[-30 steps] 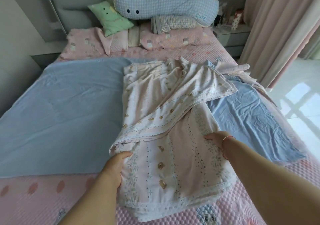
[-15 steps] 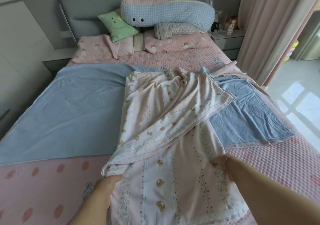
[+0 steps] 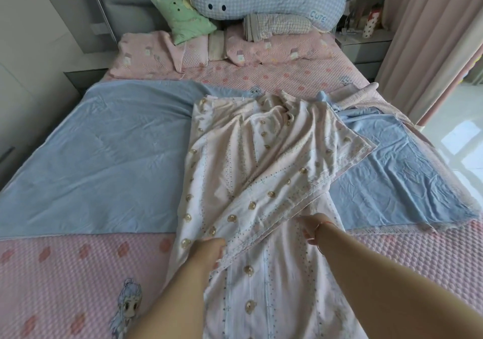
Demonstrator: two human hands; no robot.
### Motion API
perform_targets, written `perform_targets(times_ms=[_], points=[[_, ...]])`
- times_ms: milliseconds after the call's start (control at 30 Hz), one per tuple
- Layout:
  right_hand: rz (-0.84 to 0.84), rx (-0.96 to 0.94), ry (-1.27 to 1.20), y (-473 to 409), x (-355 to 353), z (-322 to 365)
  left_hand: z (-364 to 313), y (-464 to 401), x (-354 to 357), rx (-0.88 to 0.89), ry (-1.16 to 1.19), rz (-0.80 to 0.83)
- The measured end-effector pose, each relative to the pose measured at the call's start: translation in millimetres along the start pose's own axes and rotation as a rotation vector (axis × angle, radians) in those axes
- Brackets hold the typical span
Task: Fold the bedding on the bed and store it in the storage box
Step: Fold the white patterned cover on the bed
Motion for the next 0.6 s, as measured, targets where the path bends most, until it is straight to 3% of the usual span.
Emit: perform_targets(times_ms=[267, 367, 500, 600], points=[[0.128, 0.306, -0.346, -85.4, 42.5, -3.7, 13.6, -31.7, 92.1, -0.305, -0.006, 0.337], [0.177, 0.312, -0.475, -110.7, 62.5, 11.5, 22.9, -45.4, 108.2, -0.420, 0.045, 0.475], [0.224, 0.301, -0.623, -125.9, 77.5, 49.9, 22.3, -52.9, 120.3, -0.437, 0.111, 0.596], [0.246, 0.276, -0.695, -130.3, 92.7, 91.7, 1.2, -65.8, 118.9, -0.331, 0.299, 0.592]])
Point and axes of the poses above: each hand's wrist, its own y-axis away from the middle knuckle, its own x-axis out of the palm, z = x × y, the point moved 5 cm from there along -y, towards the middle knuckle, and after that the axes turned 8 degrees about -z, right-handed, at the moved point
